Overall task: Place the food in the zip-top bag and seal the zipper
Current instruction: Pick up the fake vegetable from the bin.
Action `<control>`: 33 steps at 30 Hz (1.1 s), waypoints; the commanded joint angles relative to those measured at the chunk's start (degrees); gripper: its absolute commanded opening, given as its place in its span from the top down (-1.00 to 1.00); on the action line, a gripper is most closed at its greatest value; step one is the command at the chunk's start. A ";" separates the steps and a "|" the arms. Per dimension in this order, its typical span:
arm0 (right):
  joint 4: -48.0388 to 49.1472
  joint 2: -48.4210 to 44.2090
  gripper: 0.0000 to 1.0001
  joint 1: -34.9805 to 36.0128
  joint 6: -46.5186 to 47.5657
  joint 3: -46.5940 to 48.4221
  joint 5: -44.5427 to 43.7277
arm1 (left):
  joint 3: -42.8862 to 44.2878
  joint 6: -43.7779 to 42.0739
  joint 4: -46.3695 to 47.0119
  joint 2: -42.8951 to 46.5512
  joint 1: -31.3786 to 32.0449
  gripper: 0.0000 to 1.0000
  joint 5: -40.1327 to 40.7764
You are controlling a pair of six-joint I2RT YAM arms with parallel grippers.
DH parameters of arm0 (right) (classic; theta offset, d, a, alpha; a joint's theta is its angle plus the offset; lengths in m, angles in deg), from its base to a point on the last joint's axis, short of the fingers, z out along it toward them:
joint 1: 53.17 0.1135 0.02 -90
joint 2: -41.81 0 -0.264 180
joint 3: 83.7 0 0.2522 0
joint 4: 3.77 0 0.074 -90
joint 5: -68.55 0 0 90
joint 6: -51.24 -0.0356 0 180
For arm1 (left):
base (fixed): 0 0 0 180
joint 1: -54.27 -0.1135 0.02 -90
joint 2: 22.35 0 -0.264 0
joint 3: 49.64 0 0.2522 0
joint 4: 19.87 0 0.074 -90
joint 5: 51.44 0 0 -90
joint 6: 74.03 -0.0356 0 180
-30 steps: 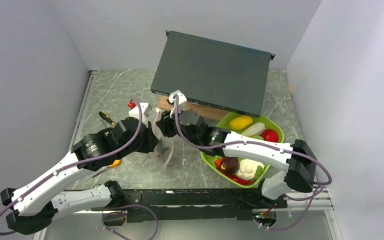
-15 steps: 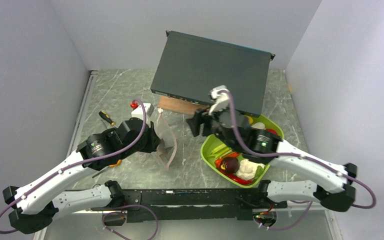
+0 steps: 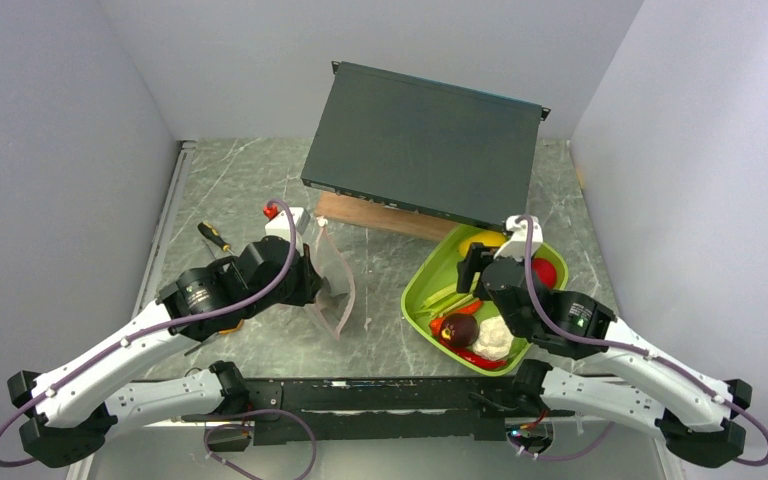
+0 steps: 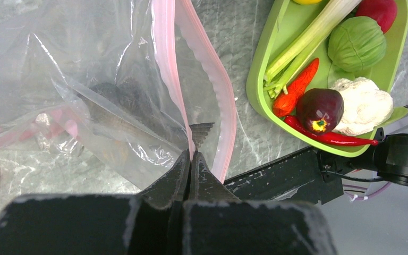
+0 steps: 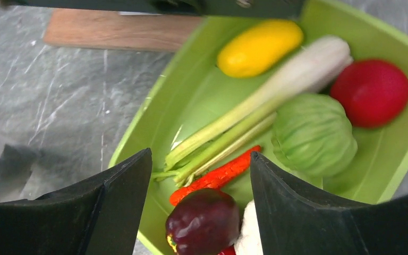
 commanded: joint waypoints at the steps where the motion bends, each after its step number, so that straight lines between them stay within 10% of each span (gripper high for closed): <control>1: -3.74 -1.28 -0.37 -3.86 -14.09 -4.10 1.83 | -0.26 0.14 2.05 0.81 -0.11 1.00 -0.61; 33: 26.97 13.63 -0.48 -18.64 -43.23 -26.34 5.54 | -0.23 2.39 1.04 2.56 -0.09 1.00 -1.88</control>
